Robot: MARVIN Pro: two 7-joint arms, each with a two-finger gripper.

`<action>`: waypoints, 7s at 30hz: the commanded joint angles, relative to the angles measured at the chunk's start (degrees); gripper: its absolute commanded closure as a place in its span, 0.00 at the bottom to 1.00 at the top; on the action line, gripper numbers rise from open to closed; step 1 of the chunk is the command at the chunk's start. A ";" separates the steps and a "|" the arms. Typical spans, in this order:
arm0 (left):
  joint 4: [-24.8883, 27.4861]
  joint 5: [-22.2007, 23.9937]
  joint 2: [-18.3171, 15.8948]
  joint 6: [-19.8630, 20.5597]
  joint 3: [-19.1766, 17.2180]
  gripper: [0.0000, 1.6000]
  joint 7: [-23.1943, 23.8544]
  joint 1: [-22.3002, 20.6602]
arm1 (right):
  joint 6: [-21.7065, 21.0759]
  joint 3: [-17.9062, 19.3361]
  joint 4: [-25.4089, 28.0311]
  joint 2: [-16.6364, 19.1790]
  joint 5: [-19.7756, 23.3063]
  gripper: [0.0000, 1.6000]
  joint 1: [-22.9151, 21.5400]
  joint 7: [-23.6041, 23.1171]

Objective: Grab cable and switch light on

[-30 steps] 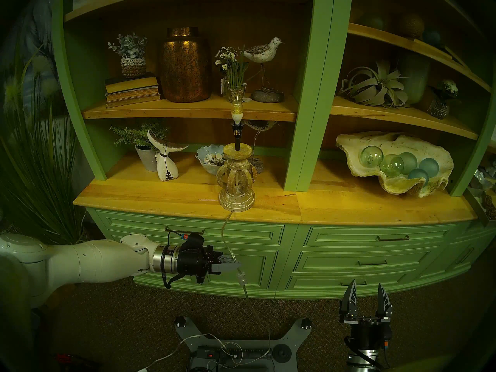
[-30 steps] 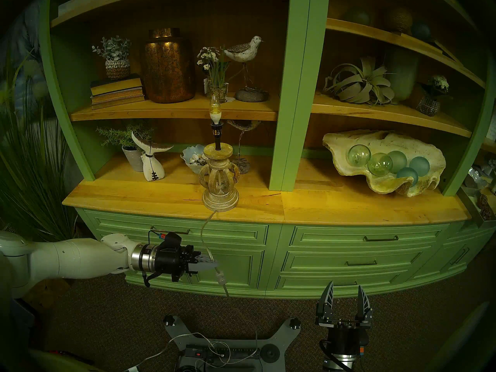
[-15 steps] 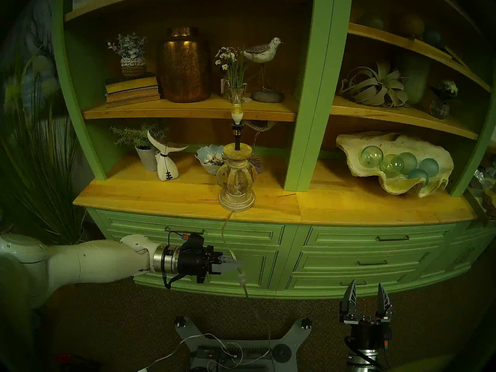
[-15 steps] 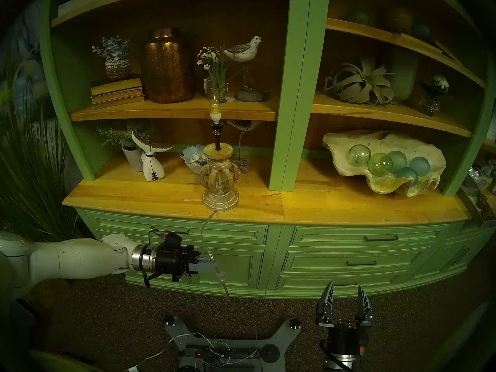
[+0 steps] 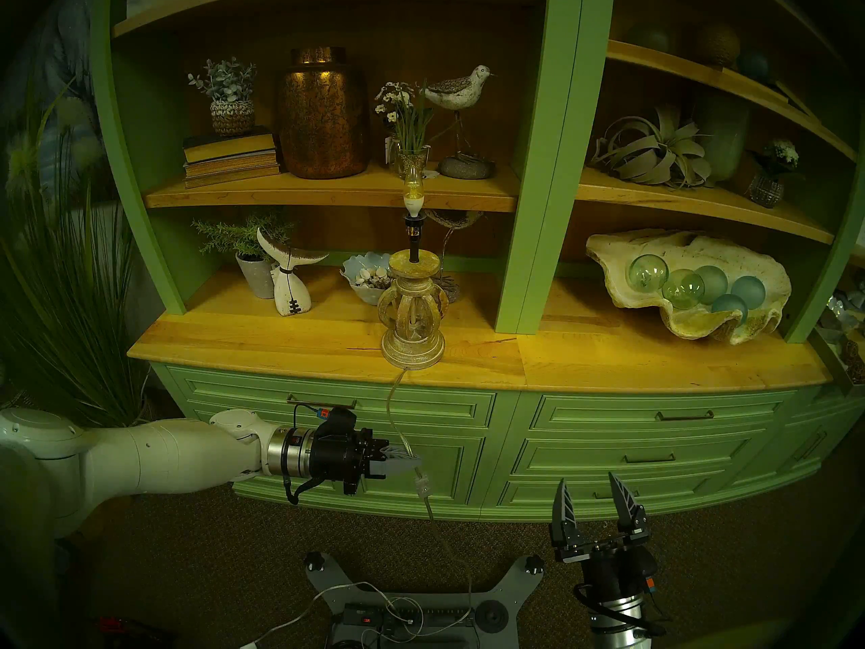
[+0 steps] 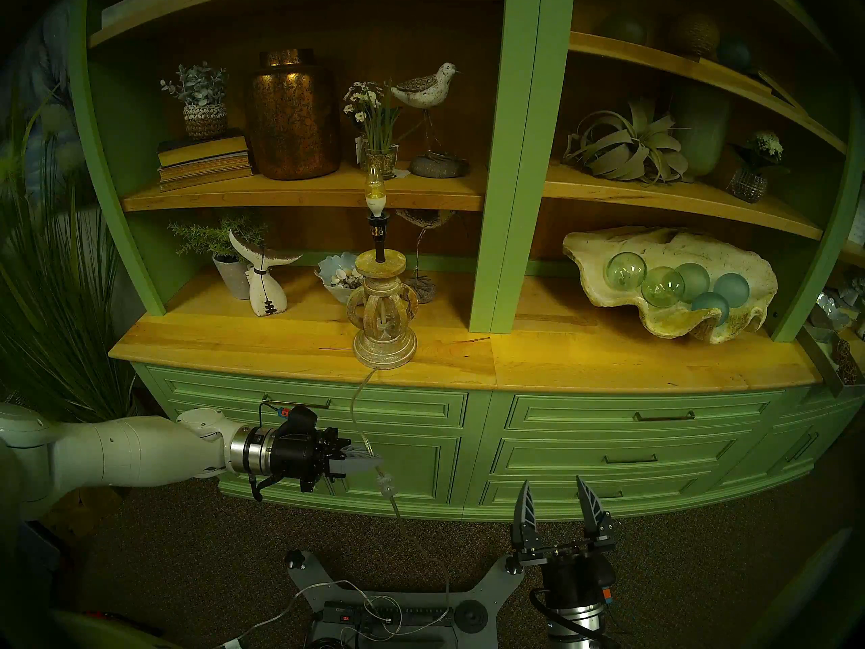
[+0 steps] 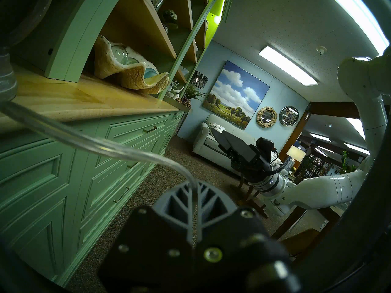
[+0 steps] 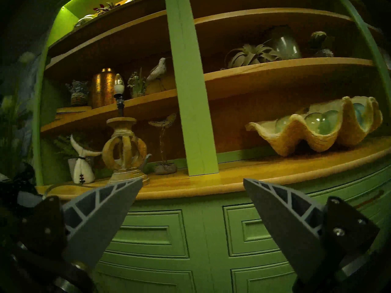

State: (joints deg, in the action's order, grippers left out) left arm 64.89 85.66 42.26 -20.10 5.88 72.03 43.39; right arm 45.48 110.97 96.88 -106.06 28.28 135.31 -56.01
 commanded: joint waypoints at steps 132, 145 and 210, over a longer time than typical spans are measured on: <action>0.38 0.39 -0.08 -0.19 -0.87 1.00 0.05 -1.05 | -33.41 -27.93 -16.12 38.66 -16.50 0.00 -43.31 -28.30; 0.42 0.42 -0.11 -0.18 -0.89 1.00 0.06 -1.06 | -33.08 -29.11 -23.05 34.76 -17.71 0.00 -49.32 -28.99; 0.55 0.58 -0.20 0.02 -0.98 1.00 0.18 -1.08 | -20.68 -57.76 -43.87 40.51 7.01 0.20 -65.72 -28.99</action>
State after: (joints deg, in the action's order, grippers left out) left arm 64.93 85.66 42.17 -20.20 5.86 71.84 43.48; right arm 24.60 54.68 51.53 -66.41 32.11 72.27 -81.02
